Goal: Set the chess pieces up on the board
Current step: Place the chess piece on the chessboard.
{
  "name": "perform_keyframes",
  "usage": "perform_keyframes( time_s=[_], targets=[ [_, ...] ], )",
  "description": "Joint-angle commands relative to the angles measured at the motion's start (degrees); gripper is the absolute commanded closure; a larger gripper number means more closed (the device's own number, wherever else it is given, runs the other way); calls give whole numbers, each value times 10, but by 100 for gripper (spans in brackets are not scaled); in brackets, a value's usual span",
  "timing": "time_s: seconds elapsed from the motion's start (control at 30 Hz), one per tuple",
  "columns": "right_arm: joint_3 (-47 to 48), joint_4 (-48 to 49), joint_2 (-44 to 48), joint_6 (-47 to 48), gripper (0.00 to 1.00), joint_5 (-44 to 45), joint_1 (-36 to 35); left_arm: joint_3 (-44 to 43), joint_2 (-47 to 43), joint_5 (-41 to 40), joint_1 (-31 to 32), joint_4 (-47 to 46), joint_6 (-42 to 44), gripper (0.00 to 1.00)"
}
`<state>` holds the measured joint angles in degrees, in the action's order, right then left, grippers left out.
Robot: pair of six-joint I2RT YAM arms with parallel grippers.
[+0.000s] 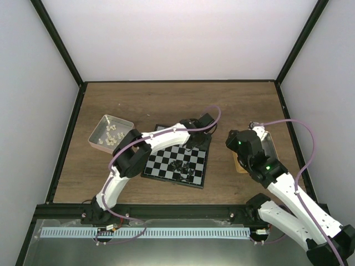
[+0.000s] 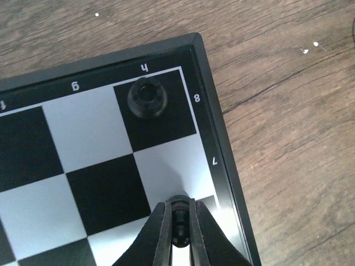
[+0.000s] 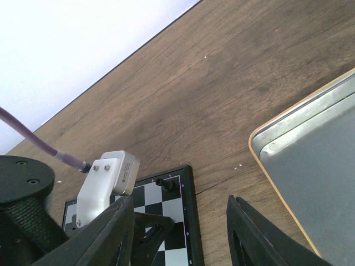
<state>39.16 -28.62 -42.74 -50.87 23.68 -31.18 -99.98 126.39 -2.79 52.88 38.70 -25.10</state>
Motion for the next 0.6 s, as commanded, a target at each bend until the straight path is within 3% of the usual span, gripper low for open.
perform_keyframes(
  time_s=[0.0,0.43,0.57],
  targets=[
    [-5,-6,3,-9,53,10,3,-39,29,-8,-1,14,5,92],
    [-2,-13,-4,-7,53,3,4,-52,49,-30,-1,23,7,90],
    [-1,-13,-3,-5,53,1,3,-53,49,-21,-1,25,5,82]
  ],
)
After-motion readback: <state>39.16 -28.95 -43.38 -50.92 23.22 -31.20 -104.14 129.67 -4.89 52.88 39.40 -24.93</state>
